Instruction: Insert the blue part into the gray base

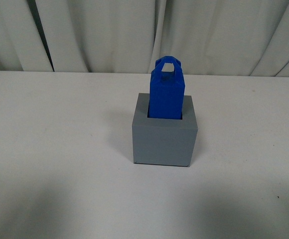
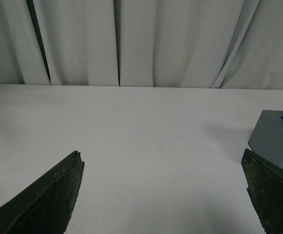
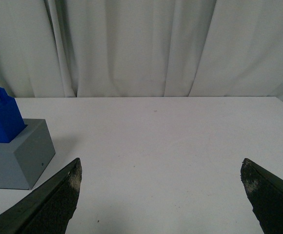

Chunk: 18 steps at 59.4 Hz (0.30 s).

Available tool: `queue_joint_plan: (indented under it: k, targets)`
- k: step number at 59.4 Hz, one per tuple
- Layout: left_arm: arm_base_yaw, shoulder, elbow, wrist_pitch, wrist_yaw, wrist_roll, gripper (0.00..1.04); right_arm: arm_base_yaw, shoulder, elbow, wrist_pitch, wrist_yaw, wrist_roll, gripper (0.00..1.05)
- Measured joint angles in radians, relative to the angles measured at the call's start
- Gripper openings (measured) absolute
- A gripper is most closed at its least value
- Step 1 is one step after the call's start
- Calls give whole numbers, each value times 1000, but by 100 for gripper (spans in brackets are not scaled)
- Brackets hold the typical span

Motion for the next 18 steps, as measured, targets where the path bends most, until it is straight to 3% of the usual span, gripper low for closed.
queue_joint_plan:
  k: [18]
  targets:
    - [0,0,0,0,0,0,98,0,0,0,0,0,0,96]
